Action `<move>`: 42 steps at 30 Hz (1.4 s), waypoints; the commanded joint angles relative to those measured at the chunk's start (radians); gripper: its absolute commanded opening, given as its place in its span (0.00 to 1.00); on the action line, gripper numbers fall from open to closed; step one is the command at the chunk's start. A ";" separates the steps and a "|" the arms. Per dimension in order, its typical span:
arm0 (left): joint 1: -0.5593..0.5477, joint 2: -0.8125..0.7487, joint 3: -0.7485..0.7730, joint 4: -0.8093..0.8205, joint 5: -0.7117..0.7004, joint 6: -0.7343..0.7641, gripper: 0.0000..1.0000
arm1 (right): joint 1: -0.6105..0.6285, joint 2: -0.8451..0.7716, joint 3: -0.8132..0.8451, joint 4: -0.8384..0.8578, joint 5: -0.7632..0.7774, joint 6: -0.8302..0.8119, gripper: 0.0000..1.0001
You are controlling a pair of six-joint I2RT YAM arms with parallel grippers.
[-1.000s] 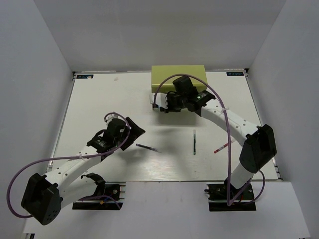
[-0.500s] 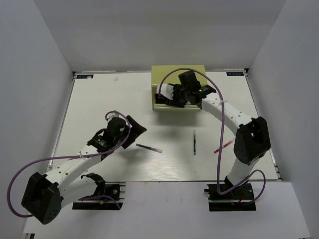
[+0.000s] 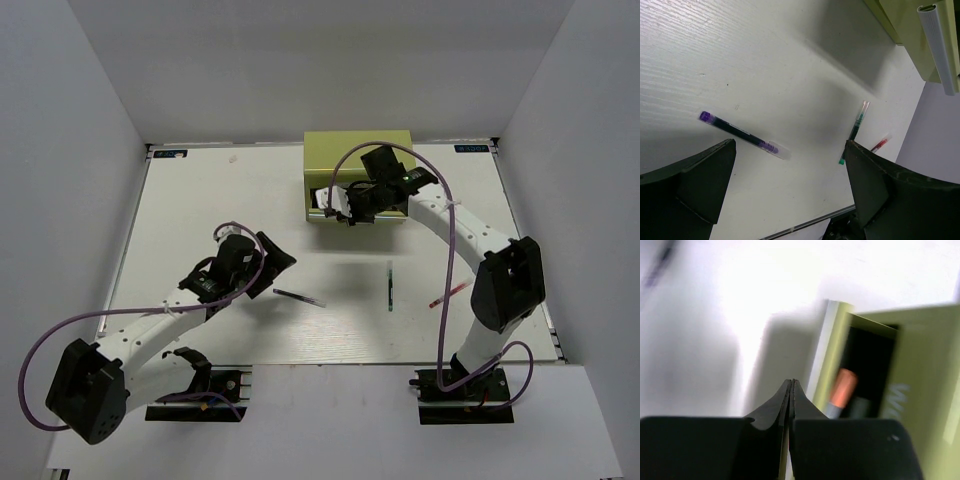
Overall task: Sort the stationery into containers
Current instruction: Place the pen in the drawer, then close the drawer in the storage box.
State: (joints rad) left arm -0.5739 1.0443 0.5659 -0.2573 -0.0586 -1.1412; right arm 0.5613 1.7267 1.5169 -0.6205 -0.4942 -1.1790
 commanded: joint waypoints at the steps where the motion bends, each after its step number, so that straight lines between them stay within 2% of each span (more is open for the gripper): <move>1: 0.000 0.003 0.032 0.021 0.023 0.006 1.00 | 0.002 0.011 0.060 -0.238 -0.168 -0.174 0.00; 4: 0.000 0.003 0.032 0.039 0.023 0.006 1.00 | 0.003 0.046 0.063 -0.268 -0.141 -0.163 0.00; 6: 0.000 0.013 0.032 0.050 0.032 0.006 1.00 | 0.005 0.057 0.034 -0.197 -0.088 -0.140 0.00; 12: 0.000 0.049 0.032 0.142 0.062 0.015 1.00 | -0.001 0.109 0.008 0.080 0.149 0.064 0.00; 15: 0.000 0.095 0.054 0.197 0.072 0.035 1.00 | -0.001 0.129 0.020 0.161 0.252 0.126 0.00; 22: 0.000 0.218 0.081 0.346 0.115 0.046 1.00 | -0.017 0.174 0.061 0.212 0.394 0.180 0.00; 30: 0.000 0.364 0.144 0.463 0.146 0.046 0.96 | -0.054 0.178 0.083 0.222 0.425 0.199 0.00; 34: 0.000 0.443 0.176 0.556 0.146 0.006 0.89 | -0.073 0.180 0.091 0.226 0.436 0.213 0.00; 40: 0.000 0.565 0.207 0.726 0.178 -0.064 0.71 | -0.104 0.157 0.078 0.235 0.444 0.231 0.00; 42: 0.000 0.609 0.207 0.806 0.178 -0.100 0.68 | -0.112 0.137 0.072 0.214 0.372 0.211 0.00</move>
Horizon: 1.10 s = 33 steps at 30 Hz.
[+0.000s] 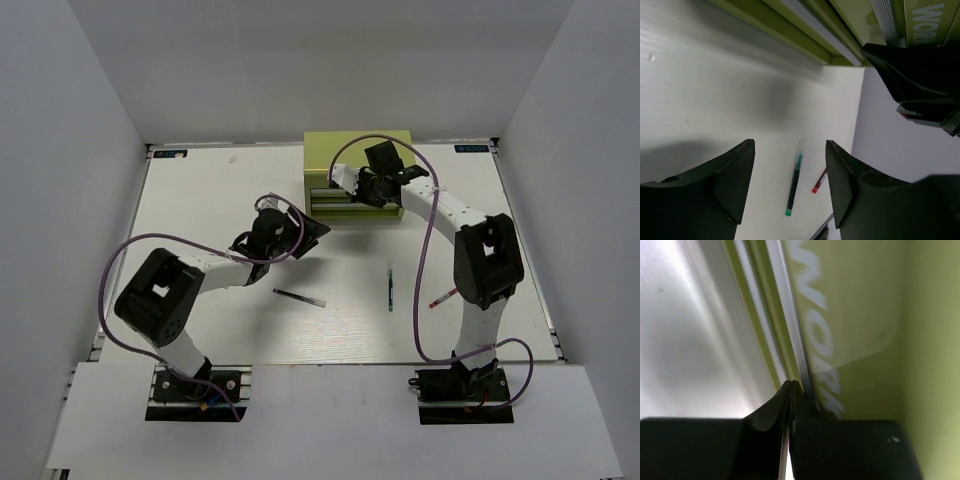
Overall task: Sort the stationery into containers
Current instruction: Close the drawer in the storage box, then open the drawer in the storage box.
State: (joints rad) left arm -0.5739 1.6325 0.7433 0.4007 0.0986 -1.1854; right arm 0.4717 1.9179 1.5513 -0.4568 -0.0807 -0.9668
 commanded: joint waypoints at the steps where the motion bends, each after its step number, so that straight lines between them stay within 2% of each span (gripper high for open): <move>1: 0.000 0.035 0.030 0.173 0.021 -0.068 0.68 | -0.027 -0.075 0.027 0.018 -0.069 -0.010 0.00; 5: 0.000 0.099 0.030 0.303 -0.026 -0.103 0.62 | -0.039 -0.207 -0.127 0.072 -0.240 -0.050 0.05; 6: 0.000 0.113 0.039 0.337 -0.027 -0.118 0.62 | -0.038 -0.274 -0.175 0.107 -0.269 -0.050 0.13; 8: -0.009 0.157 0.067 0.363 -0.051 -0.129 0.62 | -0.047 -0.310 -0.209 0.121 -0.336 -0.056 0.33; 9: -0.009 0.174 0.091 0.386 -0.051 -0.129 0.62 | -0.051 -0.360 -0.227 0.133 -0.365 -0.053 0.62; 11: -0.009 0.223 0.119 0.397 -0.060 -0.138 0.62 | -0.062 -0.399 -0.249 0.177 -0.405 -0.017 0.90; 14: -0.018 0.274 0.168 0.435 -0.083 -0.151 0.64 | -0.068 -0.428 -0.250 0.222 -0.421 0.045 0.90; 18: -0.018 0.361 0.192 0.516 -0.112 -0.192 0.60 | -0.077 -0.398 -0.232 0.378 -0.296 0.203 0.90; 21: -0.018 0.392 0.203 0.553 -0.135 -0.218 0.56 | -0.085 -0.363 -0.183 0.344 -0.249 0.215 0.90; 25: -0.018 0.420 0.223 0.553 -0.163 -0.227 0.56 | -0.097 -0.267 -0.094 0.311 -0.248 0.244 0.79; 33: -0.027 0.475 0.284 0.578 -0.206 -0.227 0.56 | -0.099 -0.201 -0.028 0.282 -0.232 0.261 0.70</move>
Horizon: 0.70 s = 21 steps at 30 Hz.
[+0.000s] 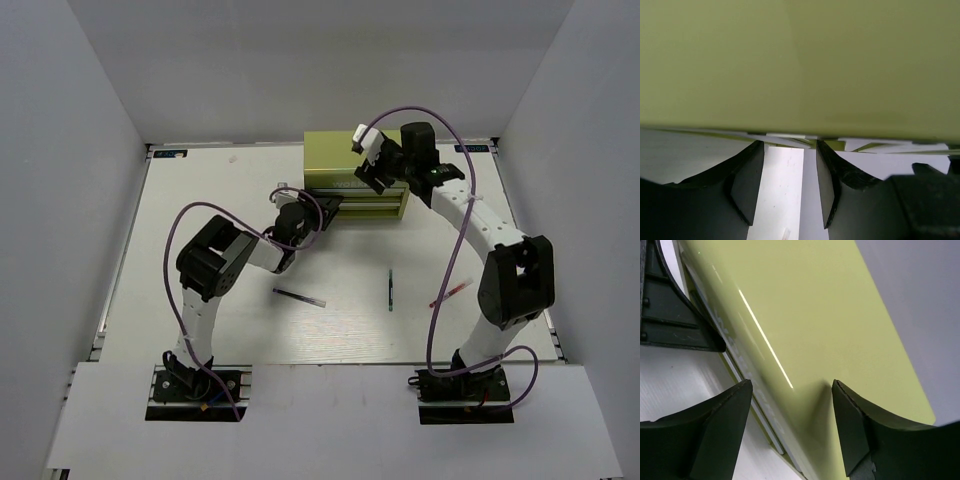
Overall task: Sort the stationery into containers
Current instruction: Open the drawer in the storage box.
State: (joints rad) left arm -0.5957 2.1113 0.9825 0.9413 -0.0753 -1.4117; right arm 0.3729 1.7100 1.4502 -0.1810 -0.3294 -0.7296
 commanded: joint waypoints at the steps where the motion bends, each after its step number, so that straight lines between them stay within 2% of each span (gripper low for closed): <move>1: -0.006 0.009 0.054 0.025 -0.032 -0.001 0.56 | -0.006 0.019 0.078 -0.009 0.018 0.022 0.70; 9: -0.015 0.052 0.074 0.016 -0.073 -0.032 0.55 | -0.009 0.046 0.108 -0.044 0.029 0.041 0.68; 13: -0.024 0.061 0.074 0.028 -0.132 -0.041 0.47 | -0.012 0.053 0.118 -0.066 0.029 0.050 0.66; 17: -0.033 0.070 0.074 0.039 -0.175 -0.063 0.44 | -0.011 0.063 0.131 -0.090 0.035 0.052 0.66; 21: -0.042 0.079 0.084 0.050 -0.196 -0.081 0.32 | -0.012 0.073 0.145 -0.115 0.052 0.048 0.66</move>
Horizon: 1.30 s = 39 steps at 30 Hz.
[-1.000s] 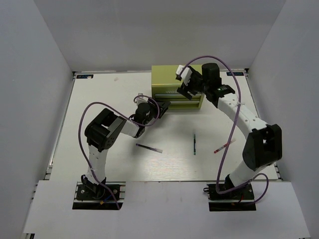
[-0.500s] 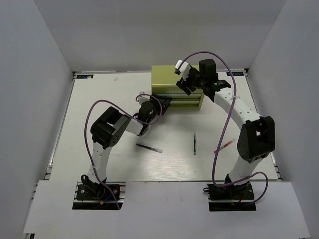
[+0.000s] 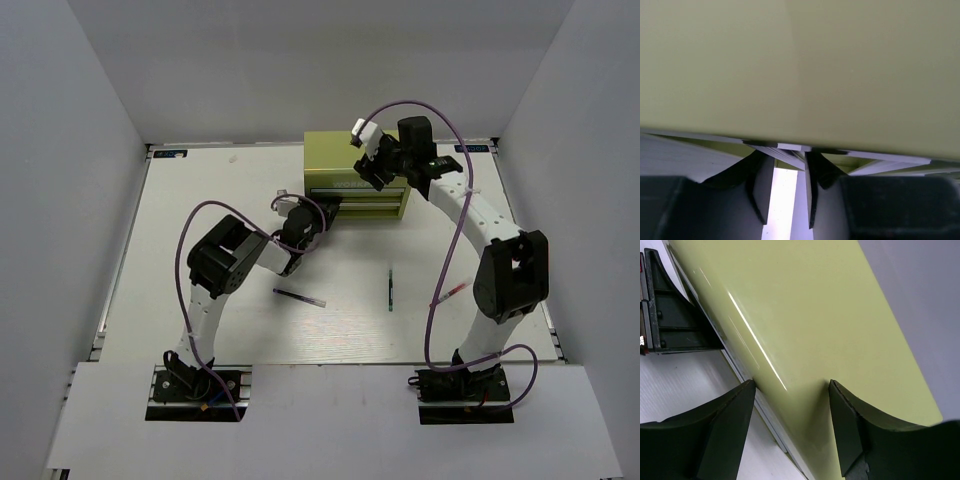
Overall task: Sort the stationery into containers
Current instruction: Open the drawer in the storage box.
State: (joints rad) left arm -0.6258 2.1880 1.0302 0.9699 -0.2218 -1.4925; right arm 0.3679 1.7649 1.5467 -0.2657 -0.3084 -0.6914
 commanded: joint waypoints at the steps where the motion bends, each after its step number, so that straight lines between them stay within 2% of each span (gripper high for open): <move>1: -0.012 0.012 0.036 0.033 -0.050 0.000 0.30 | -0.009 0.022 0.047 -0.036 0.031 0.012 0.66; 6: -0.012 0.012 0.007 0.055 -0.050 0.000 0.17 | -0.004 0.053 0.081 -0.092 0.041 0.006 0.65; 7: -0.021 0.003 -0.011 0.064 -0.050 0.000 0.11 | -0.007 0.060 0.095 -0.105 0.043 0.006 0.65; 11: -0.031 -0.016 -0.062 0.090 -0.050 0.000 0.07 | -0.006 0.110 0.148 -0.168 0.068 0.010 0.63; 21: -0.072 -0.112 -0.179 0.134 -0.008 0.000 0.05 | -0.007 0.171 0.219 -0.199 0.160 0.023 0.62; 27: -0.081 -0.213 -0.315 0.144 -0.008 0.000 0.05 | -0.006 0.169 0.210 -0.199 0.175 0.024 0.62; 32: -0.091 -0.235 -0.329 0.133 -0.008 0.000 0.05 | -0.009 0.171 0.202 -0.196 0.178 0.027 0.64; 34: -0.091 -0.235 -0.319 0.133 -0.008 0.000 0.21 | -0.009 0.166 0.199 -0.198 0.178 0.026 0.65; 36: -0.091 -0.235 -0.305 0.121 0.002 0.000 0.36 | -0.009 0.157 0.191 -0.196 0.175 0.023 0.72; 37: -0.091 -0.235 -0.289 0.121 0.013 0.009 0.54 | -0.007 0.156 0.191 -0.196 0.172 0.020 0.74; 39: -0.091 -0.235 -0.279 0.098 0.013 0.018 0.63 | -0.009 0.140 0.179 -0.194 0.164 0.016 0.79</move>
State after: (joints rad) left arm -0.7139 2.0167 0.7212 1.0855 -0.2226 -1.5185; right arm 0.3836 1.8652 1.7550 -0.4938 -0.2325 -0.6807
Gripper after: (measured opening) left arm 0.605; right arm 0.775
